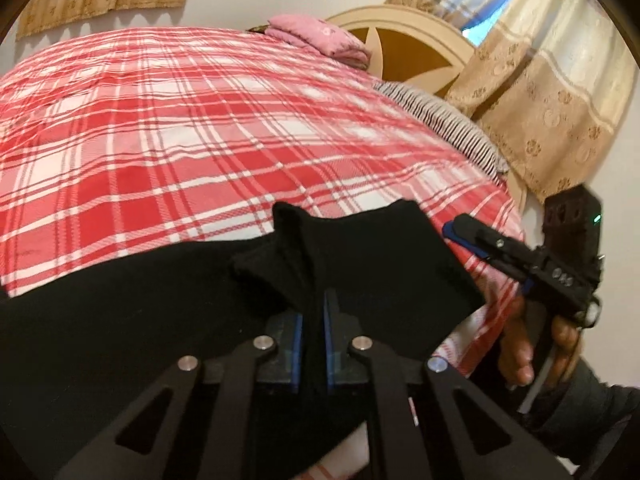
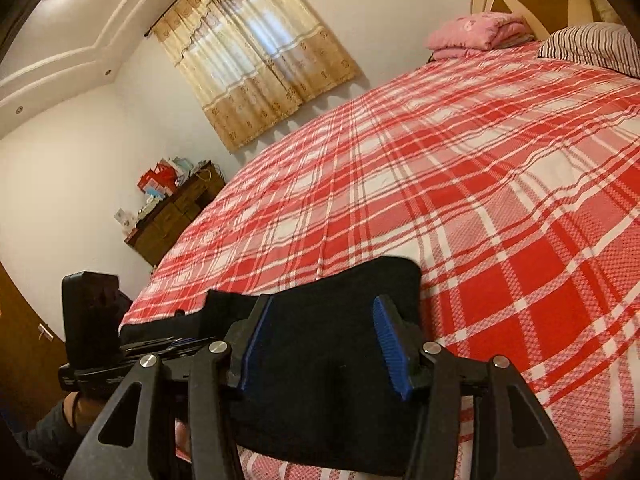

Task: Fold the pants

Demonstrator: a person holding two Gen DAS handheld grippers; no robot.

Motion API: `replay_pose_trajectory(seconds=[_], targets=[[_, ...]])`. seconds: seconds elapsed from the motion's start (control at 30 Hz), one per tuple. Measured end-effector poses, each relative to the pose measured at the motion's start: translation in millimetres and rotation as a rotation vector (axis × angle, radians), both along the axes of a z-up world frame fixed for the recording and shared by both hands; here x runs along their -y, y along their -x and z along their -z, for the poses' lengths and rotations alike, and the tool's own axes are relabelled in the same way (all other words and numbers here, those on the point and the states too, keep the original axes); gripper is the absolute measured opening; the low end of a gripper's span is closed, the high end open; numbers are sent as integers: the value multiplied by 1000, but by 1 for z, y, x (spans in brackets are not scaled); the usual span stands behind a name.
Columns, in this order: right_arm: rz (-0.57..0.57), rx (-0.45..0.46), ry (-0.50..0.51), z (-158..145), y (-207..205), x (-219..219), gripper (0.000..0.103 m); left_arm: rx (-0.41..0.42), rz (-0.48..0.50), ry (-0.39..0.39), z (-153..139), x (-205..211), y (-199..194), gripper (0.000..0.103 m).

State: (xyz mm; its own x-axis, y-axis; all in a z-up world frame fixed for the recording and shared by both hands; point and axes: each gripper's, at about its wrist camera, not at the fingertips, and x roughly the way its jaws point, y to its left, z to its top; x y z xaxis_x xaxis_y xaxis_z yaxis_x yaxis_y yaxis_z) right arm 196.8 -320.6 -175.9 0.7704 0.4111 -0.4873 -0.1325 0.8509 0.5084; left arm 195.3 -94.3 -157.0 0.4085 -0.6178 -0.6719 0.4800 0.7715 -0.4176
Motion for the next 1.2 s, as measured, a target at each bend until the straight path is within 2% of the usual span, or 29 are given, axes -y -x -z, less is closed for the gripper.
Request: replay_pose_trajectory(seconds=[0.13, 0.3, 0.47, 0.6, 0.7, 0.8, 0.9, 0.97, 1.03, 1.13, 1.2], targets=[[3, 9, 6, -2, 0, 0, 55, -1, -26, 27, -10, -14, 5, 9], [-11, 9, 26, -1, 0, -6, 55, 26, -51, -9, -15, -23, 9, 9], [-24, -6, 44, 2, 0, -10, 56, 44, -76, -103, -3, -24, 9, 9], [-25, -7, 48, 4, -1, -11, 56, 42, -86, -72, -3, -34, 11, 9], [-35, -19, 57, 7, -3, -14, 56, 63, -92, -103, -4, -35, 11, 9], [-55, -8, 57, 5, -1, -17, 56, 33, -105, -127, 11, -37, 5, 10], [-110, 24, 69, -1, 3, -27, 56, -1, -120, -131, 24, -39, 4, 16], [-163, 17, 99, 1, 2, -39, 57, -11, -135, -136, 27, -41, 5, 34], [-205, -36, 142, 8, -2, -51, 58, -11, -149, -130, 27, -45, 6, 42], [-236, -138, 206, 28, -11, -63, 58, -22, -159, -125, 31, -50, 8, 43], [-244, -136, 233, 29, -10, -66, 58, -33, -170, -111, 35, -55, 8, 44]])
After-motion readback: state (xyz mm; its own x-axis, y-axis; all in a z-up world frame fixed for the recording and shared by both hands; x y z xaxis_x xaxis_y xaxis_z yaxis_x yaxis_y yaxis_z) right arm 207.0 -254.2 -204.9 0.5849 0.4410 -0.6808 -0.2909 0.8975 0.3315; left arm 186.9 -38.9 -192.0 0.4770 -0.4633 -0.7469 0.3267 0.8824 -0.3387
